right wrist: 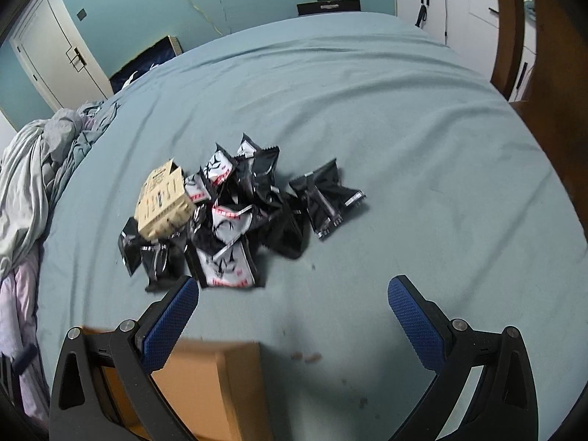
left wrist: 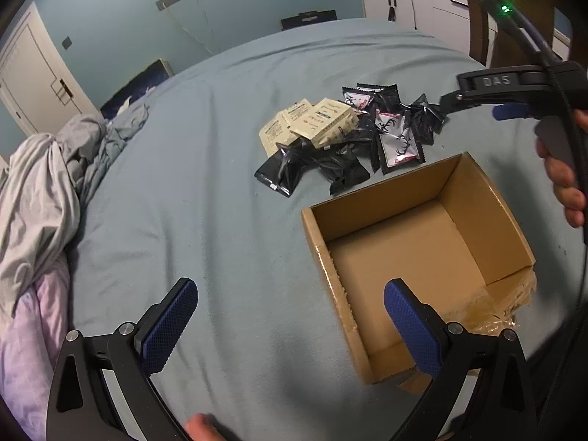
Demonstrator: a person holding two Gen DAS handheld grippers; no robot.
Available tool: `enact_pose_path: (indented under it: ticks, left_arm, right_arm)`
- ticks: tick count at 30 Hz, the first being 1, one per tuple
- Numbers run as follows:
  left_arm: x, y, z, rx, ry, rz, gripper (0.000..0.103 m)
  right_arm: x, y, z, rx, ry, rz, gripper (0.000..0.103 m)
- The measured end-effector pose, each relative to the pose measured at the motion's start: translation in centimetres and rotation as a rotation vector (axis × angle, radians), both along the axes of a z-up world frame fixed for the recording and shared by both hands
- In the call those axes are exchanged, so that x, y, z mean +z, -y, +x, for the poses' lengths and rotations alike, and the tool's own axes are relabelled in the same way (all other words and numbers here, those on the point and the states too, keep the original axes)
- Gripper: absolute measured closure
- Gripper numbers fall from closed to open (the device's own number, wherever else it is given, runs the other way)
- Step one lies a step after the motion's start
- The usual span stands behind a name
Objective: Organize snacks
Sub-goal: 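Reach the right gripper into the snack pile and grasp a white deer-print packet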
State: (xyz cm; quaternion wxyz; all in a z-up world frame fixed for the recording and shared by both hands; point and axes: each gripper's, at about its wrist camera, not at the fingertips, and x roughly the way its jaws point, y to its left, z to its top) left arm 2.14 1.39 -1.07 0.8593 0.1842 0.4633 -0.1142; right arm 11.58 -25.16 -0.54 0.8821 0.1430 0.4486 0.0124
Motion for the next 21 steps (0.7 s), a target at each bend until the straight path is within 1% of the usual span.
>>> enact_pose_path:
  ticks: [6, 8, 12, 14, 16, 18, 19, 20, 21]
  left_arm:
    - [0.0, -0.5, 1.1, 0.015, -0.016, -0.029, 0.0]
    - [0.0, -0.8, 1.4, 0.022, -0.028, -0.045, 0.0]
    - [-0.4, -1.1, 2.0, 0.033, -0.064, -0.077, 0.0]
    - [-0.5, -1.2, 2.2, 0.037, -0.08, -0.094, 0.0]
    - [-0.6, -1.2, 2.4, 0.039, -0.092, -0.109, 0.0]
    - [-0.7, -1.3, 2.5, 0.039, -0.093, -0.113, 0.0]
    - [-0.7, -1.4, 2.5, 0.04, -0.093, -0.114, 0.0]
    - [-0.7, -1.4, 2.5, 0.041, -0.092, -0.114, 0.0]
    - [-0.6, -1.4, 2.5, 0.045, -0.09, -0.116, 0.0]
  right_arm:
    - [-2.7, -0.5, 4.5, 0.06, -0.075, 0.002, 0.0]
    - [-3.6, -1.4, 6.0, 0.108, -0.108, -0.007, 0.0]
    - [-4.5, -3.5, 7.7, 0.201, -0.147, -0.002, 0.0]
    - [-5.1, -4.5, 8.5, 0.244, -0.165, -0.018, 0.0]
    - [-5.5, -5.3, 9.2, 0.264, -0.176, -0.052, 0.001]
    - [-5.8, -5.5, 9.9, 0.272, -0.187, -0.083, 0.007]
    - [-5.9, -5.5, 10.1, 0.276, -0.191, -0.079, 0.009]
    - [-6.2, -5.4, 10.4, 0.283, -0.208, -0.075, 0.019]
    - [-6.4, -5.7, 10.5, 0.28, -0.213, -0.092, 0.029]
